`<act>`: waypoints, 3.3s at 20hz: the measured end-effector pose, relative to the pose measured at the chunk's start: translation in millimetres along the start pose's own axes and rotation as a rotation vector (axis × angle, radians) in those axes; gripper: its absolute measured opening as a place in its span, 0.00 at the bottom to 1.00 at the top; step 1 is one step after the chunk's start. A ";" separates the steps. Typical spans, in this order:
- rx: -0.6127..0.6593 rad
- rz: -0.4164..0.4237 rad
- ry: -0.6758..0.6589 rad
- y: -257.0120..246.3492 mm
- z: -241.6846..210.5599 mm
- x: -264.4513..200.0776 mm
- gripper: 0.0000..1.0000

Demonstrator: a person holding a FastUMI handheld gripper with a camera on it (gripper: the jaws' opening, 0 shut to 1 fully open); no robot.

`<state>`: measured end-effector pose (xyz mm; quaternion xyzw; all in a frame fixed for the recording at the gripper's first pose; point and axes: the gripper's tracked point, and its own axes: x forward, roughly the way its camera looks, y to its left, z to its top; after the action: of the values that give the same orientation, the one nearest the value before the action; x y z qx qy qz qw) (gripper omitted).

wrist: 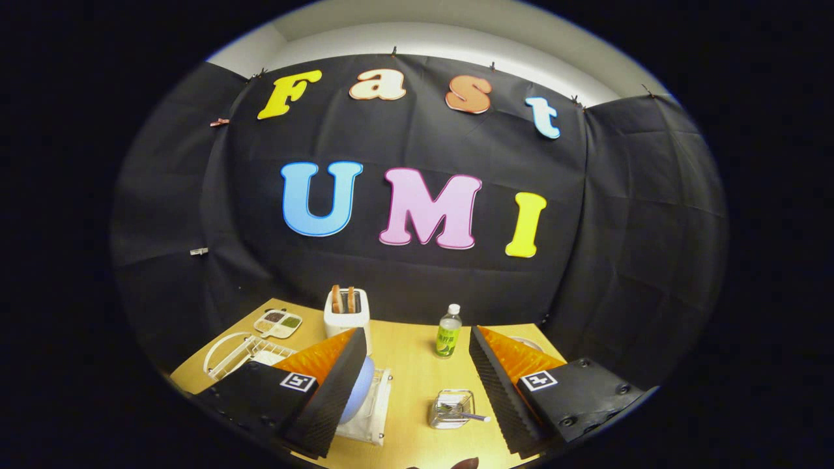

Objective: Take the plate from the dish rack, then take the spoon from the basket and place it into the plate.

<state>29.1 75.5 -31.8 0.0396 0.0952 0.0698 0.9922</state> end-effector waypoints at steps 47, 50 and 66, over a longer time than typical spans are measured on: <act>0.184 0.023 0.623 31.7 -134.6 58.6 0.25; 0.213 0.057 0.623 18.9 -137.0 30.7 0.25; 0.395 0.190 0.878 3.4 -276.1 -123.1 0.25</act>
<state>-144.7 78.9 -279.1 0.2022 0.5118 0.1507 0.8213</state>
